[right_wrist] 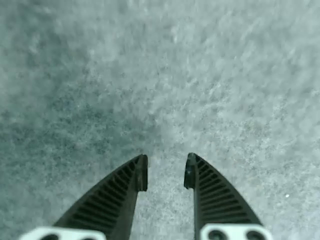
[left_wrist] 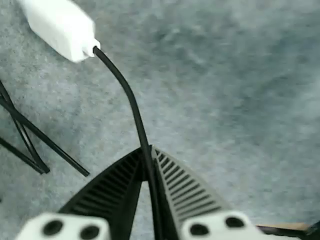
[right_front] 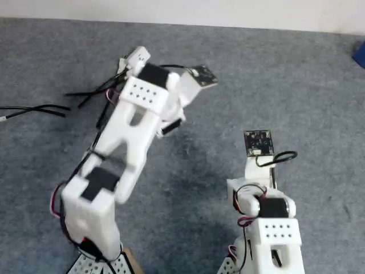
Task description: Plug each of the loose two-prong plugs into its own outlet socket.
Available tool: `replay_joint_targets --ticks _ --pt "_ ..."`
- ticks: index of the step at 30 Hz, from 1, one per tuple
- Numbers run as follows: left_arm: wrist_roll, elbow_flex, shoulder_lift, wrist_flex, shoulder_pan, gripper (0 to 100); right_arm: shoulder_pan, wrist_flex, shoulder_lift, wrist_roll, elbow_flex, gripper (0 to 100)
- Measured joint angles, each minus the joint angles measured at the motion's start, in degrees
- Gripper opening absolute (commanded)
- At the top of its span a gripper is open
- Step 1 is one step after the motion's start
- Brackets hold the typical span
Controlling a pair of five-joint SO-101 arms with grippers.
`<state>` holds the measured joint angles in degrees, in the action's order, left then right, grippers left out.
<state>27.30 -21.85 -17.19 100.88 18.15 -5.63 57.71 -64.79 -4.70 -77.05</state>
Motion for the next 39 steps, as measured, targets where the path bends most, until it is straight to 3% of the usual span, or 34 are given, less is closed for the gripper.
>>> replay_joint_targets --ticks 8,11,14,16,19,22,25,28,34,39 --pt "-3.9 6.1 20.2 0.2 10.5 1 2.1 -4.0 14.4 0.0 3.3 13.4" --pt "-4.0 11.3 25.3 0.2 11.1 8 5.0 -4.3 17.1 0.0 5.5 13.4" --pt "-4.0 15.9 28.3 0.2 7.8 21 6.2 -4.3 18.3 0.0 6.3 13.4" --pt "-4.0 18.8 28.4 -2.1 3.4 22 6.2 -4.3 18.4 0.0 6.4 13.4" --pt "-5.8 23.2 26.4 -11.7 -2.7 19 6.3 -4.3 18.4 0.0 6.4 13.4" --pt "-14.0 24.7 22.1 -24.6 -5.1 19 6.3 -4.3 18.4 0.0 6.4 13.4" --pt "-27.3 24.9 16.6 -36.7 -4.9 19 6.3 -4.3 18.4 0.0 6.4 13.4" --pt "-38.0 24.9 11.1 -44.3 -3.2 19 6.3 -4.3 18.4 0.0 6.4 13.4" --pt "-49.2 21.4 -1.1 -46.9 -0.1 19 6.3 -4.3 18.4 0.0 6.4 13.4" --pt "-50.8 15.2 -10.6 -46.8 -0.2 19 6.3 -4.3 18.4 0.0 6.4 13.4"
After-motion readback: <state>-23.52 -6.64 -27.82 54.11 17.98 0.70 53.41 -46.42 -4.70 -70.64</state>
